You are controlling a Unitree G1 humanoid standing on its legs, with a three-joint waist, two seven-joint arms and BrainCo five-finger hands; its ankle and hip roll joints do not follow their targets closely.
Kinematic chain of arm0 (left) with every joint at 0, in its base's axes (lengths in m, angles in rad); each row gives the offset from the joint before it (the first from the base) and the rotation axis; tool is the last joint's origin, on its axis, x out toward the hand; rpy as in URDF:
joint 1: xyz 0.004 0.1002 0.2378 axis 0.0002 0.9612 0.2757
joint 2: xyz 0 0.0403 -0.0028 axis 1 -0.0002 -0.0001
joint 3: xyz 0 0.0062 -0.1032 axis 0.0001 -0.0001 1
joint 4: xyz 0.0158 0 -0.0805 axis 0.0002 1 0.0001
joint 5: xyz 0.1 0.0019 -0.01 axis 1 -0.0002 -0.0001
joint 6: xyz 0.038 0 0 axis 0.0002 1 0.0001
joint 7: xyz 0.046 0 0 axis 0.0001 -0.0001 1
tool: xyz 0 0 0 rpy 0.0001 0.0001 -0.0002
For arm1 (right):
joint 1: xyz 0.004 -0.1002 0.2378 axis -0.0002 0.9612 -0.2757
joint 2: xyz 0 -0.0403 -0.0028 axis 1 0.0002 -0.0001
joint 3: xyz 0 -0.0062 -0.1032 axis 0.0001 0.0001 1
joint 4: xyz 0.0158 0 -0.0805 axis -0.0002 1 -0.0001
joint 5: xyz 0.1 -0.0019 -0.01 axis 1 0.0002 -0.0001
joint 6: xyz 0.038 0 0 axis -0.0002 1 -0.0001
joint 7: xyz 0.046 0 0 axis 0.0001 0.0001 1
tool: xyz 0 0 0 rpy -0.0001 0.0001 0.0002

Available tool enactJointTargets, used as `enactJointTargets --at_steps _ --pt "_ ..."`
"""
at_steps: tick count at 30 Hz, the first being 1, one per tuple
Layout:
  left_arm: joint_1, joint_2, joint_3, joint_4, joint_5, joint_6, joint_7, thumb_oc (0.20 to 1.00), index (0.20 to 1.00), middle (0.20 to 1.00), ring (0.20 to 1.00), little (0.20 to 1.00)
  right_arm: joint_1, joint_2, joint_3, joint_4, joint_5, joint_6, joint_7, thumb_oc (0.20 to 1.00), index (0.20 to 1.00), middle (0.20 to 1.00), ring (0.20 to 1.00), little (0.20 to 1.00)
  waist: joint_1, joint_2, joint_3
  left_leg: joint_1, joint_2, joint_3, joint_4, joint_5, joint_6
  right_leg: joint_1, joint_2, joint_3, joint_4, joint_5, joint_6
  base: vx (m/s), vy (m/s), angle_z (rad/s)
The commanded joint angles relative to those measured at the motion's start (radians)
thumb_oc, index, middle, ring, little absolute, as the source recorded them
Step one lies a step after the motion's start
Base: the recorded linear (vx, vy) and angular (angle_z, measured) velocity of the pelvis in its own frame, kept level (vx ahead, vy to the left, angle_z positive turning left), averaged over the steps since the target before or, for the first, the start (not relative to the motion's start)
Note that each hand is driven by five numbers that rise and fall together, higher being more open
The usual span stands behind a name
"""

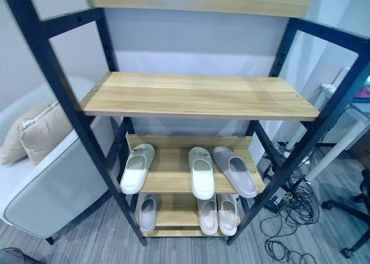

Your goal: Arrange the slippers neatly on the shoe rack.

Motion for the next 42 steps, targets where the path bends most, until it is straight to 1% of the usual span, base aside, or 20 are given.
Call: enactJointTargets --at_steps 1,5,10,12,14,15,17,18,19,20,21,23,27,29,30,32,33,37,40,42 --pt "-0.054 -0.068 -0.033 0.021 0.079 -0.007 0.001 1.0 1.0 1.0 1.0 1.0 0.003 0.046 -0.007 -0.001 -0.005 -0.016 -0.019 1.0 1.0 1.0 1.0 1.0 0.018 -0.031 -0.004 -0.014 0.029 -0.06 0.065 -0.04 -0.017 0.053 -0.034 -0.019 0.021 0.001 -0.01 0.05 -0.181 0.15" --pt "-0.063 -0.067 -0.043 0.002 0.092 -0.004 -0.002 1.0 1.0 1.0 1.0 1.0 -0.006 0.058 0.027 -0.059 -0.017 -0.027 0.002 1.0 1.0 1.0 1.0 1.0 0.025 -0.03 -0.011 -0.006 0.043 -0.067 0.03 -0.018 -0.026 0.072 -0.022 -0.03 -0.011 0.002 -0.015 0.02 -0.084 0.01" --pt "-0.059 -0.058 -0.035 0.009 0.092 -0.006 0.009 1.0 1.0 1.0 1.0 1.0 -0.028 0.072 0.068 -0.111 -0.031 -0.036 0.022 1.0 1.0 1.0 1.0 1.0 0.039 -0.024 -0.017 0.011 0.052 -0.071 -0.009 -0.002 -0.027 0.074 -0.019 -0.039 -0.011 -0.003 -0.009 0.03 -0.014 0.05" --pt "-0.055 -0.053 -0.028 0.036 0.103 0.007 0.01 1.0 1.0 1.0 1.0 1.0 -0.072 0.094 0.154 -0.184 -0.073 -0.04 0.065 1.0 1.0 1.0 1.0 1.0 0.057 -0.014 -0.022 0.025 0.051 -0.08 -0.031 0.007 -0.022 0.078 -0.026 -0.045 -0.011 -0.004 -0.001 0.06 0.045 0.03" --pt "-0.055 -0.052 -0.03 0.044 0.108 0.008 0.006 1.0 1.0 1.0 1.0 1.0 -0.087 0.105 0.183 -0.207 -0.084 -0.04 0.086 1.0 1.0 1.0 1.0 1.0 0.064 -0.013 -0.02 0.026 0.05 -0.084 -0.032 0.007 -0.02 0.077 -0.029 -0.049 -0.011 -0.004 0.002 0.05 0.041 0.02" --pt "-0.072 -0.038 -0.043 0.067 0.128 0.035 -0.032 1.0 1.0 1.0 1.0 1.0 -0.262 0.059 0.15 -0.18 -0.063 0.017 0.159 1.0 1.0 1.0 1.0 1.0 0.094 -0.017 -0.026 0.029 0.047 -0.102 -0.036 0.011 -0.019 0.086 -0.034 -0.068 -0.011 -0.009 0.005 0.05 0.039 0.03" --pt "-0.066 -0.039 -0.053 0.044 0.138 0.02 -0.028 1.0 1.0 1.0 1.0 1.0 -0.116 0.075 0.19 -0.21 -0.085 -0.018 0.168 1.0 1.0 1.0 1.0 1.0 0.085 -0.014 -0.025 0.031 0.048 -0.101 -0.048 0.015 -0.014 0.081 -0.034 -0.067 -0.011 -0.007 0.007 0.01 0.049 0.23" --pt "-0.061 -0.064 -0.058 0.04 0.132 0.007 -0.022 1.0 1.0 1.0 1.0 1.0 -0.087 0.087 0.26 -0.214 -0.102 -0.075 0.158 1.0 1.0 1.0 1.0 1.0 0.079 -0.006 -0.017 0.027 0.05 -0.095 -0.054 0.021 -0.012 0.071 -0.036 -0.064 -0.011 -0.002 0.011 -0.02 0.057 0.4" --pt "-0.061 -0.064 -0.057 0.04 0.133 0.007 -0.022 1.0 1.0 1.0 1.0 1.0 -0.086 0.087 0.261 -0.214 -0.102 -0.075 0.158 1.0 1.0 1.0 1.0 1.0 0.078 -0.006 -0.018 0.026 0.05 -0.095 -0.054 0.021 -0.013 0.071 -0.036 -0.065 -0.011 -0.002 0.011 -0.07 0.082 0.15" --pt "-0.082 -0.081 -0.061 0.042 0.132 0.007 -0.012 1.0 1.0 1.0 1.0 1.0 -0.094 0.104 0.304 -0.216 -0.12 -0.101 0.166 1.0 1.0 1.0 1.0 1.0 0.077 0.0 -0.011 0.02 0.048 -0.097 -0.059 0.028 -0.012 0.06 -0.036 -0.062 -0.011 0.0 0.012 -0.07 0.067 -0.19" --pt "-0.089 -0.091 -0.073 0.044 0.14 0.008 -0.002 1.0 1.0 1.0 1.0 1.0 -0.08 0.123 0.377 -0.296 -0.142 -0.09 0.224 1.0 1.0 1.0 1.0 1.0 0.077 0.0 -0.009 0.012 0.047 -0.103 -0.062 0.032 -0.009 0.055 -0.037 -0.065 -0.011 -0.001 0.013 -0.07 0.066 -0.22" --pt "-0.087 -0.088 -0.077 0.043 0.145 0.014 0.003 1.0 1.0 1.0 1.0 1.0 -0.057 0.132 0.451 -0.438 -0.16 -0.045 0.315 1.0 1.0 1.0 1.0 1.0 0.078 -0.008 -0.01 0.017 0.049 -0.102 -0.064 0.027 -0.008 0.057 -0.037 -0.064 -0.011 -0.006 0.014 0.01 -0.005 0.02" --pt "-0.072 -0.081 -0.083 0.04 0.153 0.024 0.008 1.0 1.0 1.0 1.0 1.0 -0.044 0.13 0.529 -0.623 -0.18 0.043 0.425 1.0 1.0 1.0 1.0 1.0 0.071 -0.016 -0.014 0.029 0.055 -0.092 -0.064 0.019 -0.007 0.062 -0.035 -0.055 -0.011 -0.008 0.018 0.0 -0.003 0.01" --pt "-0.068 -0.079 -0.082 0.042 0.154 0.024 0.008 1.0 1.0 1.0 1.0 1.0 -0.046 0.124 0.537 -0.682 -0.168 0.051 0.458 1.0 1.0 1.0 1.0 1.0 0.069 -0.017 -0.015 0.033 0.056 -0.088 -0.064 0.017 -0.006 0.063 -0.035 -0.05 -0.011 -0.008 0.018 0.01 0.013 -0.05" --pt "-0.067 -0.079 -0.087 0.038 0.162 0.029 0.009 1.0 1.0 1.0 1.0 1.0 -0.058 0.118 0.552 -0.748 -0.158 0.056 0.508 1.0 1.0 1.0 1.0 1.0 0.068 -0.017 -0.016 0.035 0.057 -0.084 -0.064 0.015 -0.006 0.063 -0.035 -0.047 -0.011 -0.008 0.018 0.01 0.02 -0.09" --pt "-0.061 -0.084 -0.097 0.039 0.165 0.028 0.017 1.0 1.0 1.0 1.0 1.0 -0.068 0.106 0.571 -0.837 -0.139 0.062 0.552 1.0 1.0 1.0 1.0 1.0 0.066 -0.017 -0.02 0.04 0.059 -0.08 -0.064 0.011 -0.007 0.063 -0.035 -0.043 -0.011 -0.009 0.019 0.02 0.031 -0.14" --pt "-0.057 -0.091 -0.101 0.039 0.164 0.027 0.018 1.0 1.0 1.0 1.0 1.0 -0.069 0.09 0.577 -0.925 -0.11 0.054 0.56 1.0 1.0 1.0 1.0 1.0 0.063 -0.015 -0.021 0.043 0.062 -0.075 -0.064 0.01 -0.008 0.063 -0.034 -0.041 -0.011 -0.01 0.019 0.01 0.031 -0.15" --pt "-0.052 -0.103 -0.107 0.055 0.161 0.033 -0.005 1.0 1.0 1.0 1.0 1.0 -0.039 0.082 0.542 -1.051 0.005 0.013 0.589 1.0 1.0 1.0 1.0 1.0 0.049 -0.012 -0.027 0.042 0.064 -0.068 -0.064 0.01 -0.009 0.062 -0.032 -0.033 -0.011 -0.01 0.02 0.0 0.006 -0.02" --pt "-0.038 -0.118 -0.135 0.046 0.177 0.039 -0.017 1.0 1.0 1.0 1.0 1.0 -0.038 0.067 0.481 -1.149 0.097 -0.04 0.578 1.0 1.0 1.0 1.0 1.0 0.034 -0.007 -0.035 0.038 0.063 -0.067 -0.064 0.01 -0.01 0.059 -0.033 -0.032 -0.011 -0.01 0.021 0.0 0.011 0.0" --pt "-0.031 -0.128 -0.144 0.046 0.176 0.028 -0.015 1.0 1.0 1.0 1.0 1.0 -0.043 0.047 0.421 -1.224 0.138 -0.089 0.5 1.0 1.0 1.0 1.0 1.0 0.025 -0.006 -0.041 0.035 0.063 -0.064 -0.064 0.009 -0.009 0.055 -0.033 -0.032 -0.011 -0.01 0.02 0.0 0.0 0.0"
